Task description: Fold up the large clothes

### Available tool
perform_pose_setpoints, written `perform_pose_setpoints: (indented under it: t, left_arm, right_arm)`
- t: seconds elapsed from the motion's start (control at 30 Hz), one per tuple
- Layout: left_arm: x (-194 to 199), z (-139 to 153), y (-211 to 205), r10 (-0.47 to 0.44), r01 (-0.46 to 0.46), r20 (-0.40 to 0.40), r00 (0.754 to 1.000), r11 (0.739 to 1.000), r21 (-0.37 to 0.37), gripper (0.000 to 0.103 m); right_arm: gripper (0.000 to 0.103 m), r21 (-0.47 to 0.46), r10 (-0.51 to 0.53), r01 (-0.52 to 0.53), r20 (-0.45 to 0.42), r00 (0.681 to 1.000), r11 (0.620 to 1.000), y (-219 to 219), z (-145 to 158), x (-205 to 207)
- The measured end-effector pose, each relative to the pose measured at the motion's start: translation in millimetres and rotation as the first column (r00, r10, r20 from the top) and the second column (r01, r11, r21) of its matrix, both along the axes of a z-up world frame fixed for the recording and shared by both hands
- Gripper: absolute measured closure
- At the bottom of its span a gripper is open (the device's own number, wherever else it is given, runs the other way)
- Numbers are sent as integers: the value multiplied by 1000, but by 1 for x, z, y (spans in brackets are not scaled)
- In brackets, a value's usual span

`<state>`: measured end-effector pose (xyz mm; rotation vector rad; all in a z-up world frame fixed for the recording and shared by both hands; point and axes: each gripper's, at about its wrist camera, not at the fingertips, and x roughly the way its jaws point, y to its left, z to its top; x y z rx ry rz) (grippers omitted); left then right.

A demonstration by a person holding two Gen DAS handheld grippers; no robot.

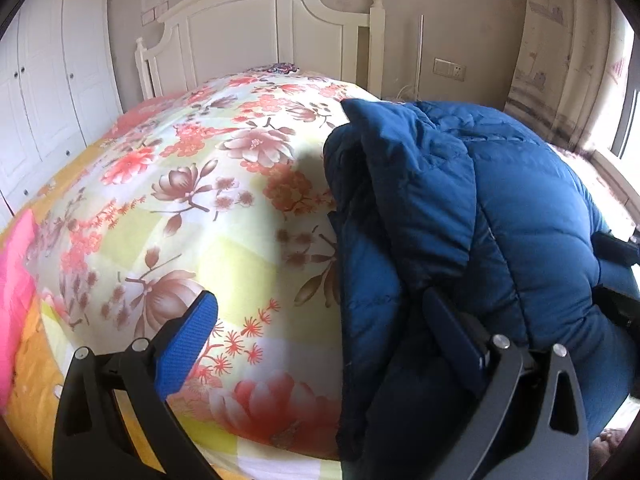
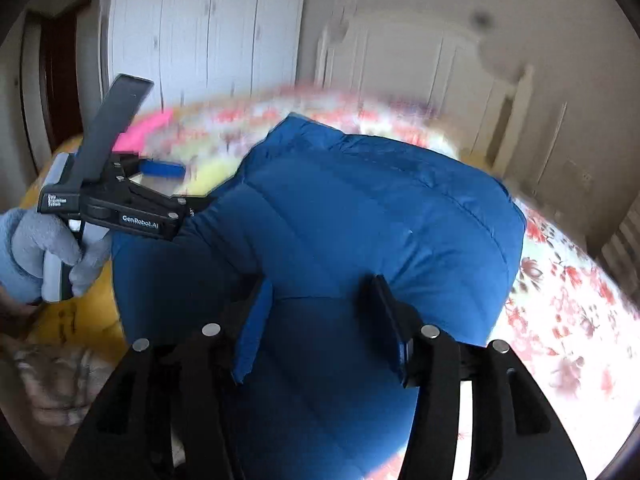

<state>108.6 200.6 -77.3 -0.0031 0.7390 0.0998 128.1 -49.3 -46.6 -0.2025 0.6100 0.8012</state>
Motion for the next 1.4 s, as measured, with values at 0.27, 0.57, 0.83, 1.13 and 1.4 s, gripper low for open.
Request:
perform_pose_setpoints:
  t: [0.27,0.57,0.83,1.13,1.4]
  left_arm:
    - [-1,1,0,17,-17,-5,1000,1000,-1,2]
    - [0,5,8,3,-4,-35,999,999,-52,2]
    - [12,20,46,-100,61,-70,993,902,-427,2]
    - [33,-2,28,-181,120,-148,972,929,-350,2]
    - [30,-24,42,-228,150,-95,969,848,-509,2]
  right_arm:
    - [54,-38,-109,114,108,988,993,-8,72,21]
    - [53,-1,-196,199,-170,966,980,-17,28,81]
    - [4,213,-113,224,-434,894,951,-79,9,18]
    - [4,327,20,202,-566,824,923,-66,-23,13]
    - [4,334,28,201,-571,821,921,-55,-27,9]
